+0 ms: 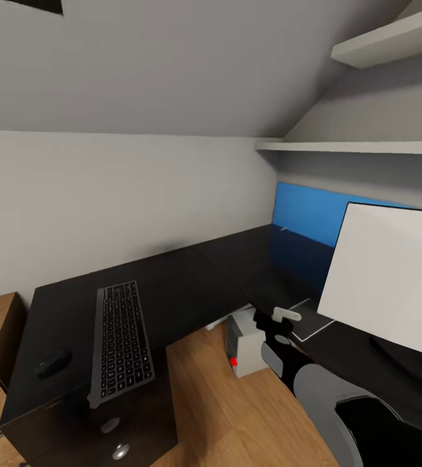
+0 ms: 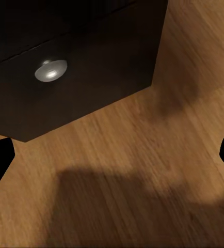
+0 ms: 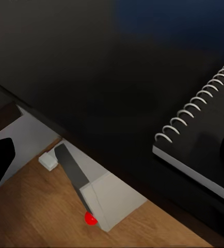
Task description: In the bedroom, organize the workspace by keeping the computer under the desk, ensuring the monitor is on the desk, placing the keyboard on the desk next to the monitor, placing the mouse on the desk next to the keyboard, moving the folder from the swivel chair onto the desk next to the mouse, stacking the notebook on top of the folder with the pen on top of the notebook, and positioning the swivel chair next to the desk.
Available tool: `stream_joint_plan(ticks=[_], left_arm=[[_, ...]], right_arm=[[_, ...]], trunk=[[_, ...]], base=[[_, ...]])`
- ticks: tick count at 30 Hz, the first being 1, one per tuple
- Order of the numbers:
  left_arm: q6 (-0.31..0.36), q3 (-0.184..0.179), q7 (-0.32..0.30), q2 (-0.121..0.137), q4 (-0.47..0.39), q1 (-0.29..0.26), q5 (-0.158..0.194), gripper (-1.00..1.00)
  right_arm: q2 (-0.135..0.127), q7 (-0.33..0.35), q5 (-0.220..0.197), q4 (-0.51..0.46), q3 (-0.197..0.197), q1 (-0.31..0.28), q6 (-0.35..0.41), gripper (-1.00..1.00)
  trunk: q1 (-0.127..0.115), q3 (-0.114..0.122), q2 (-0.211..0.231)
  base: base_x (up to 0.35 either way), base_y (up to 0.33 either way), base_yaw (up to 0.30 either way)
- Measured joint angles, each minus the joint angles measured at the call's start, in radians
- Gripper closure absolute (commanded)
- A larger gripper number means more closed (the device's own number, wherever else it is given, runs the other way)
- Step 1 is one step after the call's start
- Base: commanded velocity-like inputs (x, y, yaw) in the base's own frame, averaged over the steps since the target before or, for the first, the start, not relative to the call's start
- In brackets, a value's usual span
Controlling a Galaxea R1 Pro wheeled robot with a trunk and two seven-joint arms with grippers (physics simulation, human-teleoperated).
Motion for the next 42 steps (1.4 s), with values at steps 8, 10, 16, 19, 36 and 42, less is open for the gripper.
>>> stream_joint_plan(ticks=[8, 10, 16, 19, 36, 42], left_arm=[[0.000, 0.000, 0.000, 0.000, 0.000, 0.000, 0.000, -1.00], [0.000, 0.000, 0.001, 0.000, 0.000, 0.000, 0.000, -1.00], [0.000, 0.000, 0.001, 0.000, 0.000, 0.000, 0.000, -1.00], [0.000, 0.000, 0.001, 0.000, 0.000, 0.000, 0.000, -1.00], [-0.014, 0.002, 0.005, -0.016, -0.006, 0.000, -0.002, -1.00], [-0.014, 0.002, 0.004, -0.015, -0.006, 0.000, -0.002, -1.00]], right_arm=[[0.000, -0.001, -0.007, 0.001, -0.010, 0.000, -0.001, -1.00], [0.000, -0.001, -0.007, 0.001, -0.010, 0.000, -0.001, -1.00], [0.000, -0.001, -0.007, 0.001, -0.010, 0.000, -0.001, -1.00], [0.000, -0.001, -0.007, 0.001, -0.010, 0.000, -0.001, -1.00], [-0.010, -0.004, 0.010, 0.002, 0.002, 0.005, -0.015, -1.00], [-0.012, -0.004, 0.010, 0.002, 0.002, 0.005, -0.016, -1.00]], trunk=[[-0.015, 0.012, 0.028], [-0.015, 0.012, 0.028], [-0.015, 0.012, 0.028], [-0.015, 0.012, 0.028], [-0.015, 0.012, 0.028], [-0.015, 0.012, 0.028]], base=[[0.000, 0.000, 0.000], [0.000, 0.000, 0.000], [0.000, 0.000, 0.000], [0.000, 0.000, 0.000], [0.000, 0.000, 0.000], [0.000, 0.000, 0.000]])
